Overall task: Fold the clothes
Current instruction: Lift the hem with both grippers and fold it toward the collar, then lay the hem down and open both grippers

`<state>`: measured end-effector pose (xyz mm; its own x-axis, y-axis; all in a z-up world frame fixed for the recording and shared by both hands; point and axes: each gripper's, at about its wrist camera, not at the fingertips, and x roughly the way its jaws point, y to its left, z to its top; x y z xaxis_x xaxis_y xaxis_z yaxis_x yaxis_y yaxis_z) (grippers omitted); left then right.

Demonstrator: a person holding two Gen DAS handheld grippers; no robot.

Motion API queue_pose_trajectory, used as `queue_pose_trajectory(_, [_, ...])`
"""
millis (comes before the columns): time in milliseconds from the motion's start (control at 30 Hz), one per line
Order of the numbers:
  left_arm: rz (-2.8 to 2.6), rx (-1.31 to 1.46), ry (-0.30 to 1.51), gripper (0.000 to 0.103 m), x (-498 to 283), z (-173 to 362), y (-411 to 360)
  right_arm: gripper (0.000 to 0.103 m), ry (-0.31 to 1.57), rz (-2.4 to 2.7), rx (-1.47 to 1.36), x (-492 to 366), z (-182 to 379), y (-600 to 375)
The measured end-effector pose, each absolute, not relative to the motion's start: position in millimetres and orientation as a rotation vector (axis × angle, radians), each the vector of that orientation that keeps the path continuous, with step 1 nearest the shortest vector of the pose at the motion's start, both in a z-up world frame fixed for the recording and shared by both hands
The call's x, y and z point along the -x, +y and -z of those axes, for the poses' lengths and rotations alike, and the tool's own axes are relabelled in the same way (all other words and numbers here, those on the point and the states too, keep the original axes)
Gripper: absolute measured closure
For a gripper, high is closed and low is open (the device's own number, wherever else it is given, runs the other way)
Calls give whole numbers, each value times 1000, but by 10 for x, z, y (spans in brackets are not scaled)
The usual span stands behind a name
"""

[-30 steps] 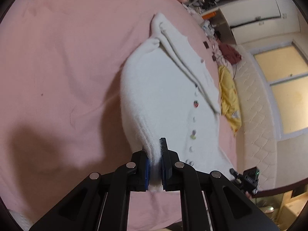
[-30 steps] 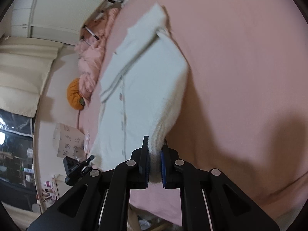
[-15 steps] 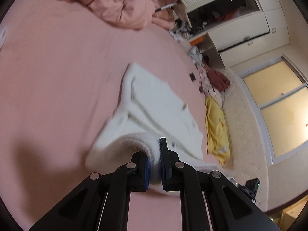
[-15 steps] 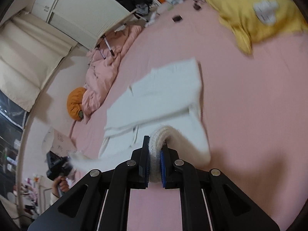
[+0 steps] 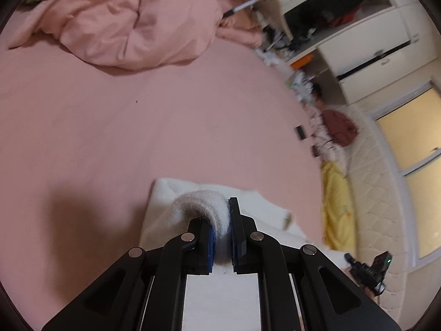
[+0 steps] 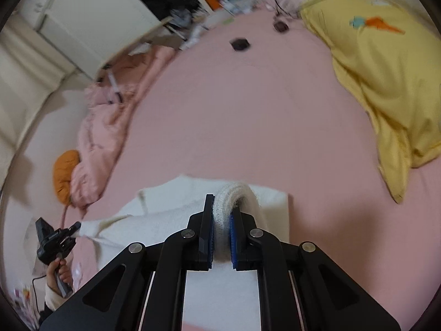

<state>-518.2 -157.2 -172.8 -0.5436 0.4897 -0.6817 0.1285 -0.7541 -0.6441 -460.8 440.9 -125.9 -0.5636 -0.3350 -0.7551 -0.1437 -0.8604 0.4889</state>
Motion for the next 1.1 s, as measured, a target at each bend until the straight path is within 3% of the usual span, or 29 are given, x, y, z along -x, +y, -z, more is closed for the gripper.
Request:
queue_pose_trajectory(133, [-2400, 1428, -924, 93, 5396, 1992, -1514, 93, -863, 2548, -1512, 4915, 1710, 4483])
queue_pose_trajectory(233, [-2413, 1541, -862, 80, 5515, 2162, -1475, 92, -1069, 2468, -1594, 5031, 2121, 4620])
queue_pose_trajectory(300, [-2404, 1573, -868, 80, 5570, 2237, -1495, 91, -1245, 2393, -1557, 5045, 2307, 4720])
queue_pose_trajectory(367, [-2416, 1553, -882, 80, 5605, 2207, -1540, 81, -1444, 2342, -1474, 5003, 2383, 4850])
queue_pose_trajectory(400, [-2434, 1546, -896, 78, 5609, 2180, -1575, 69, -1523, 2327, -1416, 4987, 2384, 4911])
queue_pose_trajectory(433, [-2470, 1534, -926, 69, 5600, 2142, -1633, 39, -1589, 2357, -1344, 4944, 2341, 4996])
queue_pose_trajectory(467, [-2522, 1501, -973, 58, 5574, 2080, -1715, 21, -1615, 2419, -1291, 4898, 2280, 5066])
queue_pose_trajectory(500, [-2588, 1447, -1033, 38, 5529, 2005, -1816, 1, -1673, 2495, -1185, 4812, 2198, 5168])
queue_pose_trajectory(567, [-2769, 1350, -1065, 36, 5413, 1809, -1980, 1, -1742, 2575, -1056, 4667, 2047, 5329])
queue_pose_trajectory(633, [-2898, 1291, -970, 36, 5285, 1633, -1963, 1, -1620, 2658, -1026, 4590, 1820, 5291])
queue_pose_trajectory(700, [-2990, 1228, -750, 33, 5089, 1466, -1630, 1, -1307, 2780, -1037, 4537, 1546, 4920])
queue_pose_trajectory(767, [-2997, 1207, -515, 17, 4915, 1423, -1111, 1, -966, 2871, -1050, 4514, 1366, 4330])
queue_pose_trajectory(800, [-2967, 1197, -378, 2, 4832, 1440, -786, 1, -759, 2890, -1040, 4494, 1321, 3907])
queue_pose_trajectory(900, [-2903, 1184, -65, 0, 4621, 1649, -68, 1, -207, 2921, -992, 4396, 1437, 2829])
queue_pose_trajectory(967, [-2918, 1193, -10, 0, 4544, 1812, 56, 1, -72, 2905, -1065, 4414, 1729, 2494])
queue_pose_trajectory(1100, [-2970, 1337, 245, 0, 4599, 2355, -121, 1, -27, 3003, -1283, 4443, 2301, 2719])
